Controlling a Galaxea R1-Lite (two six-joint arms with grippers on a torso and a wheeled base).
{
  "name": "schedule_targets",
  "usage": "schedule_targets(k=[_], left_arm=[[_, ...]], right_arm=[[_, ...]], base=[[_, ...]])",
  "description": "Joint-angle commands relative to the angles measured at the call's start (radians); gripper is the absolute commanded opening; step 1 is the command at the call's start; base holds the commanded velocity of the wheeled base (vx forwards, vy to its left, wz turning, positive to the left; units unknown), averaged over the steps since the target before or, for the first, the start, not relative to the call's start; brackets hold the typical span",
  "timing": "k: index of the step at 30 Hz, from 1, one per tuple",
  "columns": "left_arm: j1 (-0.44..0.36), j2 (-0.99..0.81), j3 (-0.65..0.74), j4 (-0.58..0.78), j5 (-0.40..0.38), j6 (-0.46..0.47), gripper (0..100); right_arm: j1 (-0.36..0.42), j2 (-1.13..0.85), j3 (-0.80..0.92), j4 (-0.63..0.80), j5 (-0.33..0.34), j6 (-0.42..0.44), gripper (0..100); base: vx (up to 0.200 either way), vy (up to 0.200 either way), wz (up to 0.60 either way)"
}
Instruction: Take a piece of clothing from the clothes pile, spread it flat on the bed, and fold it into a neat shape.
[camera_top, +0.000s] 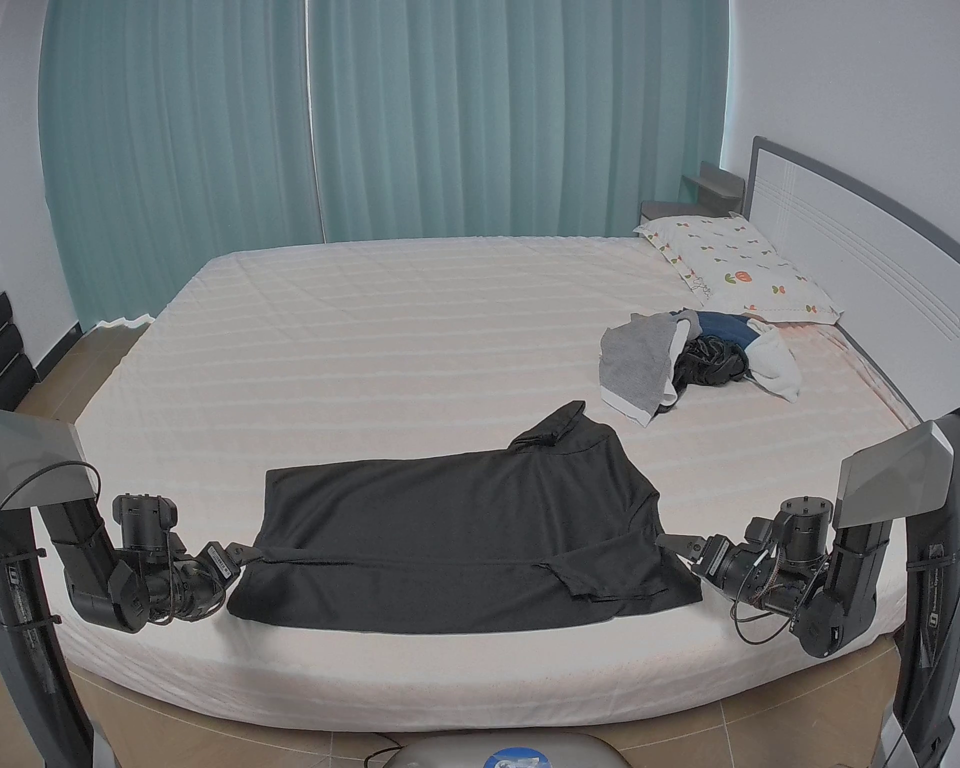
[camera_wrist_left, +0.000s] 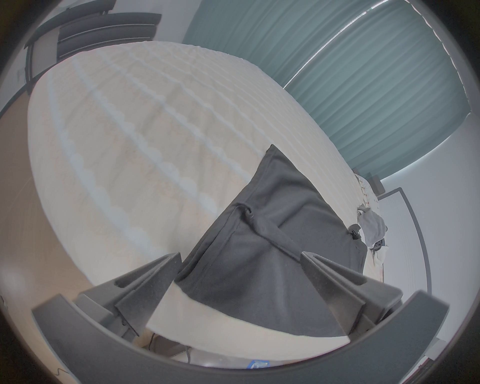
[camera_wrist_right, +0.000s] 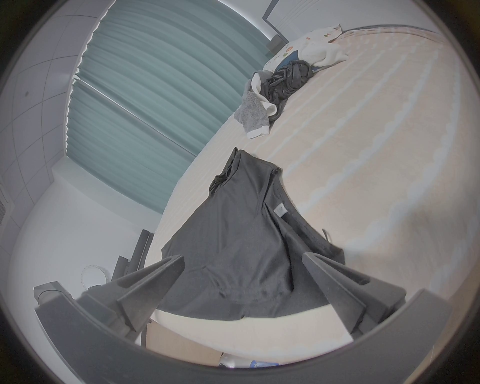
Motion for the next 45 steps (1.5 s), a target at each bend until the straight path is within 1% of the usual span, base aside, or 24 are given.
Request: schedule_targets(k=[1, 5, 7, 8, 9, 14, 17, 18, 19, 22, 27, 29, 31, 33, 34, 38, 42, 43, 44, 45], left_arm=[[-0.008, -0.031, 0.018, 0.013, 0.0, -0.022, 100], [-0.047, -0.059, 0.064, 0.016, 0.0, -0.023, 100], [-0.048, -0.059, 0.064, 0.018, 0.0, -0.025, 100], [-0.08, -0.049, 0.062, 0.039, 0.006, -0.025, 100], [-0.091, -0.045, 0.053, 0.062, 0.014, -0.023, 100], [-0.097, -0.022, 0.046, 0.08, 0.018, -0.022, 100], [-0.113, 0.012, 0.042, 0.071, 0.068, -0.014, 100], [-0.113, 0.012, 0.042, 0.071, 0.068, -0.014, 100], [-0.128, 0.029, 0.03, 0.071, 0.107, -0.015, 100], [-0.137, 0.05, 0.006, 0.071, 0.144, -0.017, 100], [-0.136, 0.063, -0.02, 0.071, 0.155, -0.025, 100], [-0.136, 0.073, -0.03, 0.071, 0.167, -0.028, 100], [-0.136, 0.089, -0.04, 0.067, 0.199, -0.028, 100], [-0.136, 0.098, -0.045, 0.064, 0.209, -0.028, 100], [-0.136, 0.098, -0.046, 0.064, 0.21, -0.028, 0], [-0.134, 0.099, -0.057, 0.064, 0.213, -0.029, 0], [-0.129, 0.099, -0.056, 0.065, 0.218, -0.029, 0], [-0.129, 0.099, -0.056, 0.065, 0.218, -0.029, 0], [-0.129, 0.098, -0.056, 0.065, 0.218, -0.029, 0], [-0.128, 0.098, -0.057, 0.065, 0.219, -0.029, 0]], right_arm=[[0.001, -0.003, 0.002, -0.001, -0.003, 0.0, 100], [0.001, -0.006, 0.003, 0.001, -0.003, 0.0, 100], [0.001, -0.006, 0.003, 0.001, -0.003, 0.0, 100], [0.003, -0.005, 0.005, 0.002, -0.004, 0.0, 100], [0.006, -0.006, 0.011, 0.001, -0.004, 0.0, 100], [0.02, -0.014, 0.029, 0.002, -0.004, 0.0, 100], [0.032, -0.017, 0.034, 0.012, -0.007, 0.0, 100], [0.032, -0.017, 0.034, 0.012, -0.007, 0.0, 100], [0.037, -0.014, 0.043, 0.012, -0.014, -0.002, 100], [0.038, -0.014, 0.045, 0.013, -0.015, -0.002, 100], [0.04, -0.016, 0.048, 0.016, -0.017, -0.003, 100], [0.04, -0.012, 0.052, 0.016, -0.02, -0.006, 100], [0.052, -0.005, 0.062, 0.022, -0.03, -0.019, 100], [0.055, -0.008, 0.065, 0.024, -0.032, -0.023, 100], [0.063, -0.014, 0.071, 0.024, -0.032, -0.025, 100], [0.086, -0.019, 0.077, 0.065, -0.032, -0.026, 100], [0.084, -0.02, 0.055, 0.156, -0.035, -0.043, 100], [0.081, -0.02, 0.045, 0.174, -0.041, -0.043, 100], [0.081, -0.019, 0.028, 0.197, -0.061, -0.043, 100], [0.081, -0.012, 0.005, 0.223, -0.095, -0.045, 100]], base=[[0.0, 0.0, 0.0], [0.0, 0.0, 0.0], [0.0, 0.0, 0.0], [0.0, 0.0, 0.0], [0.0, 0.0, 0.0], [0.0, 0.0, 0.0], [0.0, 0.0, 0.0], [0.0, 0.0, 0.0], [0.0, 0.0, 0.0], [0.0, 0.0, 0.0], [0.0, 0.0, 0.0], [0.0, 0.0, 0.0], [0.0, 0.0, 0.0], [0.0, 0.0, 0.0], [0.0, 0.0, 0.0], [0.0, 0.0, 0.0], [0.0, 0.0, 0.0], [0.0, 0.0, 0.0], [0.0, 0.0, 0.0], [0.0, 0.0, 0.0]])
